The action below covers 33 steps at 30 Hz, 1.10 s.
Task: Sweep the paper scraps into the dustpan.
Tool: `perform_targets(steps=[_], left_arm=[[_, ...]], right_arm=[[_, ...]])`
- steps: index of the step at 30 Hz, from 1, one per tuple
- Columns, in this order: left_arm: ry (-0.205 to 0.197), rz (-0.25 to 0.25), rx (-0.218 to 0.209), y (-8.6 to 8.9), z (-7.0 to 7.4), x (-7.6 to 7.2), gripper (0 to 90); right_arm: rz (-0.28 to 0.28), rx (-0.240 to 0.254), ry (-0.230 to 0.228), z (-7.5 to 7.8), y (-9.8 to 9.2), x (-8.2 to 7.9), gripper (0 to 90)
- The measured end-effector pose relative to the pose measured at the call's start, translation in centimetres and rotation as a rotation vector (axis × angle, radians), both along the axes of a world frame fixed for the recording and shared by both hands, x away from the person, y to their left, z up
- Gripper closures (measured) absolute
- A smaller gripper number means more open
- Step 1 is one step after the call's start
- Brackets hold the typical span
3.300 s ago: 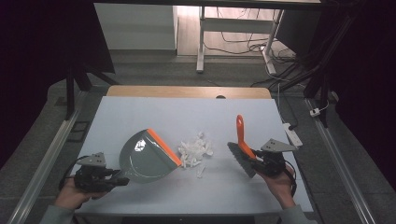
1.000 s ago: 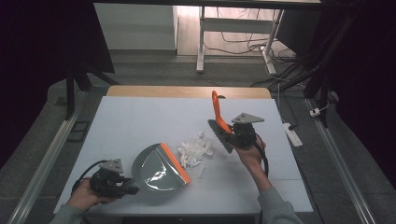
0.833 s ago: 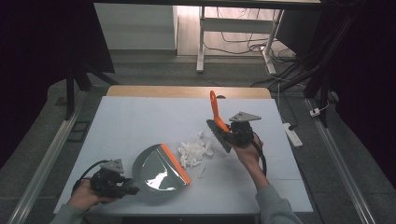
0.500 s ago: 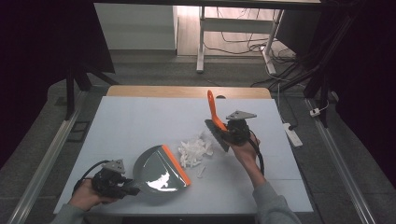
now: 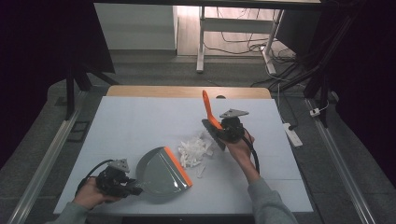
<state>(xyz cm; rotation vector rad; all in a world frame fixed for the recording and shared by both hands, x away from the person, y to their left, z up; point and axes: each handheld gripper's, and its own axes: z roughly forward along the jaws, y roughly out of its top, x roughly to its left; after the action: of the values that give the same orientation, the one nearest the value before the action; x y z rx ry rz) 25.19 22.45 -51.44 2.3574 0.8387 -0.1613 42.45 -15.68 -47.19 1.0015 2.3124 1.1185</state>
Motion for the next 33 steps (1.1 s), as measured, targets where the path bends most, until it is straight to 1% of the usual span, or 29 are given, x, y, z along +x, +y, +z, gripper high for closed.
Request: perform_targets(steps=[5, 14, 22, 29, 31, 33], left_arm=[[0.024, -0.001, -0.010, 0.0, -0.2, 0.4, 61.3], [0.028, 0.004, -0.016, -0.2, -0.3, 0.5, 61.3], [0.028, 0.005, -0.015, -0.2, -0.3, 0.5, 61.3], [0.026, 0.004, -0.015, -0.2, -0.3, 0.5, 61.3], [0.026, 0.004, -0.015, -0.3, -0.3, 0.5, 61.3], [0.026, 0.004, -0.015, -0.3, -0.3, 0.5, 61.3]], right_arm=[[-0.003, -0.010, 0.003, -0.2, 0.3, 0.4, 70.0], [-0.007, -0.008, 0.018, -0.7, 0.8, 0.9, 70.1], [0.029, -0.033, 0.022, -0.9, 2.2, 0.7, 70.1], [0.080, -0.083, 0.016, -1.1, 3.8, -0.1, 70.1], [0.086, -0.091, 0.013, -1.1, 4.1, -0.3, 70.1], [0.088, -0.086, 0.016, -1.1, 4.1, -0.4, 70.1]])
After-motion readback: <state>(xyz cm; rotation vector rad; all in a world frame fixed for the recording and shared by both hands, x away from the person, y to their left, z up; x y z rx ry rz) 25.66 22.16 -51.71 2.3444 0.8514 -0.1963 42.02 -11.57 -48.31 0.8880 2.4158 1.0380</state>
